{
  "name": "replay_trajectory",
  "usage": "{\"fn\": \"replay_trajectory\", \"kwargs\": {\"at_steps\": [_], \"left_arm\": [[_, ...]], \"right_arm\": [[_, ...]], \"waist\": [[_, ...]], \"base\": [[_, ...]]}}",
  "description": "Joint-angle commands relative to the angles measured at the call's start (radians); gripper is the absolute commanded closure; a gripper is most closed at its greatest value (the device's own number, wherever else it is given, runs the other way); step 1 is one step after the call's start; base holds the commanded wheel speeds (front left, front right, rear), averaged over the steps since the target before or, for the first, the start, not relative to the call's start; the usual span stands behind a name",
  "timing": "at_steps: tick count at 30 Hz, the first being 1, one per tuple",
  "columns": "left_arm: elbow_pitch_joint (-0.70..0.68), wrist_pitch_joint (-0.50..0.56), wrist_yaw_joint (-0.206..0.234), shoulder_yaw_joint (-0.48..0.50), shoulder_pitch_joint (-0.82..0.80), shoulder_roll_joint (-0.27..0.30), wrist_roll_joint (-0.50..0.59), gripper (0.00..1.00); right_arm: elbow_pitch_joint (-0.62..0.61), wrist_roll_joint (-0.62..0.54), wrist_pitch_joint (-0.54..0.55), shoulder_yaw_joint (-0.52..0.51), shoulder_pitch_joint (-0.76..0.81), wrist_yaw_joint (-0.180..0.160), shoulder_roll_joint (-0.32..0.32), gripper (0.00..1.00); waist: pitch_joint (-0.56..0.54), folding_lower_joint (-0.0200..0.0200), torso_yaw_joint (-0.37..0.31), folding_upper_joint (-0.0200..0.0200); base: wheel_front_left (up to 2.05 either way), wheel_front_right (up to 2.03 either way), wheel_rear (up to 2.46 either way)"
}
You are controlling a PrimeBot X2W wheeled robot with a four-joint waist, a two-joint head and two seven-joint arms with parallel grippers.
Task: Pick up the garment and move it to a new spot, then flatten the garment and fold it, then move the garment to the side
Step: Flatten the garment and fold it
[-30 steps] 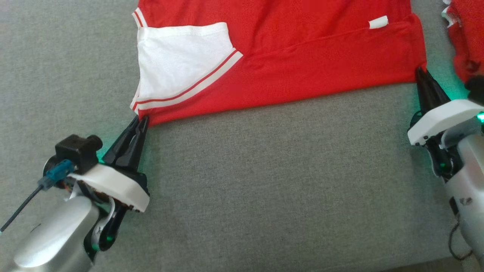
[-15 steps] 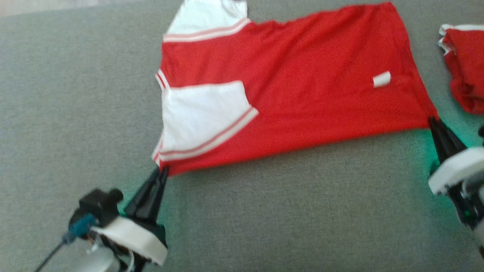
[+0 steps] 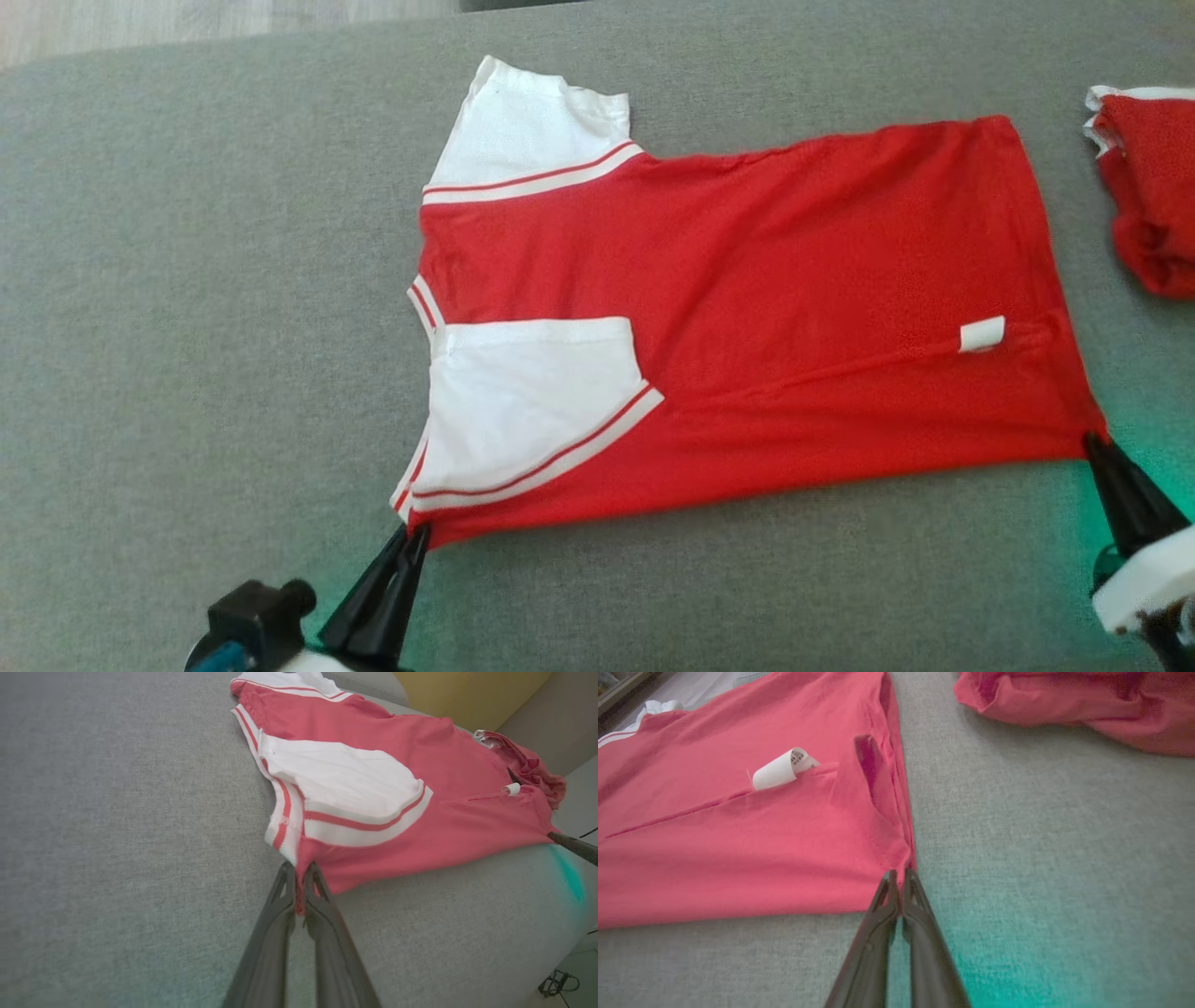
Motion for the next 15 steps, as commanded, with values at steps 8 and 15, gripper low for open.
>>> {"fn": "replay_trajectory", "kwargs": {"at_steps": [8, 15], "left_arm": [[-0.022, 0.011, 0.010, 0.026, -0.016, 0.042, -0.005, 0.00], [-0.068, 0.010, 0.017, 0.081, -0.107, 0.083, 0.024, 0.00]], "right_arm": [[-0.116, -0.084, 0.052, -0.126, 0.102, 0.007, 0.045, 0.00], [-0.232, -0.153, 0.056, -0.198, 0.100, 0.007, 0.091, 0.00]], "waist": [[0.008, 0.0000, -0.021, 0.0000], [0.048, 0.0000, -0.047, 0.0000]], "base": [[0.00, 0.00, 0.00], [0.00, 0.00, 0.00]]}}
